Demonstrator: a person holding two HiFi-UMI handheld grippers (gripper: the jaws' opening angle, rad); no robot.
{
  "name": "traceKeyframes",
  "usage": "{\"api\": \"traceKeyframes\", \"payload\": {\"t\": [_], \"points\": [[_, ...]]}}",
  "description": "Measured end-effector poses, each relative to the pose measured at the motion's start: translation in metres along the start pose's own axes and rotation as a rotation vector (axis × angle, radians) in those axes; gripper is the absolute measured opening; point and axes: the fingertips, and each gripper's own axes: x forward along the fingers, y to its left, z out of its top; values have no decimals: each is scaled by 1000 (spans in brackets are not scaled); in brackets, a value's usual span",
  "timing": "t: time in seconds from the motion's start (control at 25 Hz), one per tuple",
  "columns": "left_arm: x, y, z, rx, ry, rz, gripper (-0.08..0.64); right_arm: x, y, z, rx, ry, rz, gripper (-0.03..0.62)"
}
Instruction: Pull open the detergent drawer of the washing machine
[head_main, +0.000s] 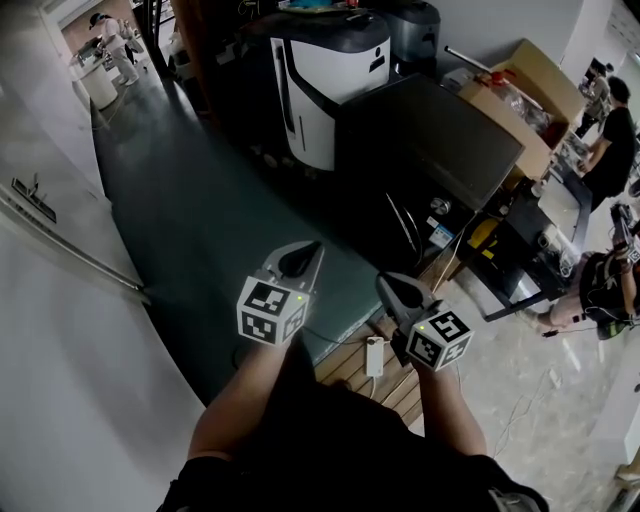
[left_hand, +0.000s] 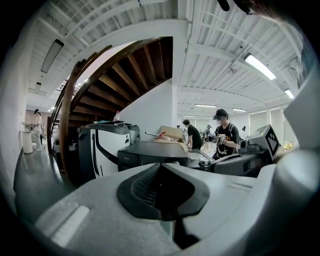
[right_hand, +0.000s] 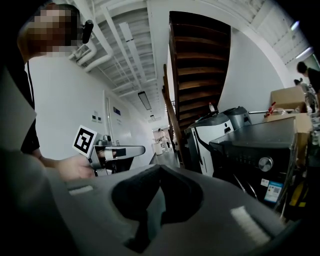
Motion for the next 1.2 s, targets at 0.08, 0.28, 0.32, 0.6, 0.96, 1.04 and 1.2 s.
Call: {"api": "traceKeyframes", "payload": {"t": [0.08, 0.28, 0.32, 0.6, 0.96, 1.04, 1.2], "points": [[5, 10, -3, -7, 9, 9, 11, 8, -5, -1, 1, 11, -1, 3], [20, 34, -8, -20, 23, 21, 11, 25, -30, 5, 4, -1, -64, 3], [24, 38, -8, -22, 24, 20, 11, 29, -35, 7, 11, -3, -70, 3], [54, 79, -4, -29, 1, 19, 11, 67, -62, 12, 9, 10, -94, 3], [90, 193, 14, -32, -18, 37, 11, 168, -83, 55, -63, 14, -106, 3], [94, 224, 16, -42, -8, 31, 11, 199, -81, 68, -67, 17, -111, 3], [96, 298, 30, -69, -4, 49, 11, 262, -79, 92, -67, 59, -133, 3]]}}
